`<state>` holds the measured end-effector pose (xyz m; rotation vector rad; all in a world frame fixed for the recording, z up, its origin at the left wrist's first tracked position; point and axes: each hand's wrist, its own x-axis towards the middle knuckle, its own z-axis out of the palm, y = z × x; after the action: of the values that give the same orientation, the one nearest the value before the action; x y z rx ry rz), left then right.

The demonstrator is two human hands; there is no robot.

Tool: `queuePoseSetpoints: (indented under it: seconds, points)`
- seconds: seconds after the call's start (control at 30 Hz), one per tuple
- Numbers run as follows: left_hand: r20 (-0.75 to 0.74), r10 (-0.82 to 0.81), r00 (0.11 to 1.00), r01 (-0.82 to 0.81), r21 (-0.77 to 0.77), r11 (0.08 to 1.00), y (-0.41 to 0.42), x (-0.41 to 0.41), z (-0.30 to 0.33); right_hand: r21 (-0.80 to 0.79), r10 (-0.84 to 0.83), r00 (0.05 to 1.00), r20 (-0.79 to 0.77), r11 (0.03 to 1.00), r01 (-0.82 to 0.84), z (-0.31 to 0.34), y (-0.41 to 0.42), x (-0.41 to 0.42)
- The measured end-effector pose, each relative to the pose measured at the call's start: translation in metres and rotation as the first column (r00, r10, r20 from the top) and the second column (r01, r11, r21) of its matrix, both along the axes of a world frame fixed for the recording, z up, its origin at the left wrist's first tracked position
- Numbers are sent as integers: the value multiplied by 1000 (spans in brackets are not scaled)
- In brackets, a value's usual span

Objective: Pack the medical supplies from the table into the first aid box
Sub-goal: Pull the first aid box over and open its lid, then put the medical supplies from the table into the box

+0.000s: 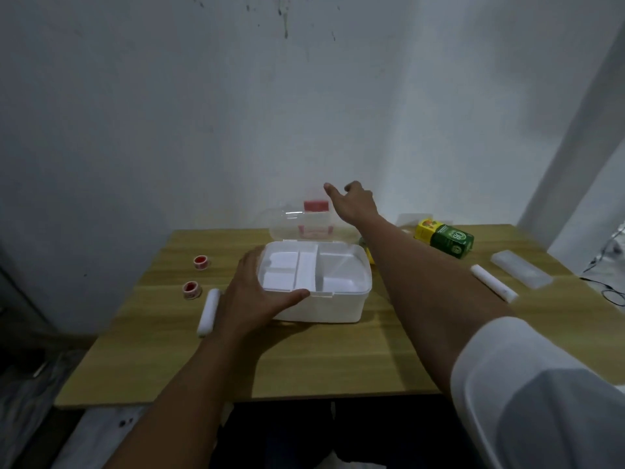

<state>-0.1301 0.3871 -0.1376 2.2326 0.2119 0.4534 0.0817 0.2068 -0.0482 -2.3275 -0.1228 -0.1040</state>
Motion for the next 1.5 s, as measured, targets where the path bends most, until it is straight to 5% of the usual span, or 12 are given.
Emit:
queuePoseSetpoints:
  seconds: [0.23, 0.4, 0.7, 0.83, 1.0, 1.5]
  points:
    - [12, -73, 997, 73, -73, 995, -1, 4, -1, -164, 115, 993, -7, 980, -115, 4, -33, 0]
    - [14, -68, 998, 69, -86, 994, -4, 7, 0, -362, -28, 998, 58, 931, 47, -2, -106, 10]
    - [26, -50, 998, 52, -95, 994, -9, 14, -3, -614, -284, 957, -64, 767, 187, -40, -193, 13]
    - [18, -31, 999, 33, -87, 996, -12, 18, -3, -634, -310, 932, -187, 763, 126, -55, -200, 24]
    - [28, -37, 999, 39, -99, 994, -17, 16, 0, -683, -343, 939, -26, 692, 234, -63, -201, 24]
    - [-13, -63, 998, 61, -105, 993, -11, 16, -1, -535, -334, 942, 20, 793, 292, -48, -220, 26]
